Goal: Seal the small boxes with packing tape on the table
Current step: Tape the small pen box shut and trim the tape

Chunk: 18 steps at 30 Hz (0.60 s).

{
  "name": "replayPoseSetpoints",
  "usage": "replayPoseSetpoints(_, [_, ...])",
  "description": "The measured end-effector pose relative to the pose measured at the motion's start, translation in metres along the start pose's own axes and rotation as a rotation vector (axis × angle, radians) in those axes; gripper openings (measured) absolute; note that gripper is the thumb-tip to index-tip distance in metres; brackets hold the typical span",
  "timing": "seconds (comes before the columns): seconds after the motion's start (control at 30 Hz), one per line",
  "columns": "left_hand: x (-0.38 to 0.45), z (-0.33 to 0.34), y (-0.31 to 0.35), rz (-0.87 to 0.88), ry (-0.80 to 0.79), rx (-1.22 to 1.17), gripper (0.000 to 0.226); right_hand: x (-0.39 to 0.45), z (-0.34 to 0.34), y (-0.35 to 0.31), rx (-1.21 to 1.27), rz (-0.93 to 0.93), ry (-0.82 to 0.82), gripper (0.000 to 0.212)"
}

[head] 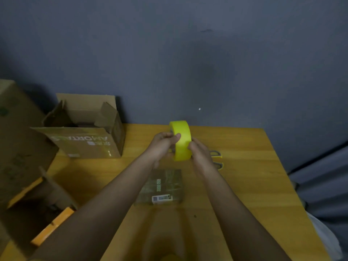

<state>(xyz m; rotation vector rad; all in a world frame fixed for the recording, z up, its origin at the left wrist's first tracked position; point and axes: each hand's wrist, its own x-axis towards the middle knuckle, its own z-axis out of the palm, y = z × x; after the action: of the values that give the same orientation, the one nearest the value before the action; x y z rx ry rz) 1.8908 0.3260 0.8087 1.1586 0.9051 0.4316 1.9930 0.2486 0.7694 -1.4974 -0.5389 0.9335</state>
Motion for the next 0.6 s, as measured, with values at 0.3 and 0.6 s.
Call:
replayPoseSetpoints(0.3, [-0.008, -0.010, 0.041, 0.030, 0.115, -0.073, 0.016, -0.003, 0.014, -0.039, -0.032, -0.047, -0.151, 0.035])
replayPoseSetpoints(0.6, [-0.010, -0.007, 0.062, 0.076, 0.085, -0.067, 0.019, 0.013, 0.024, -0.070, 0.108, 0.081, -0.010, 0.034])
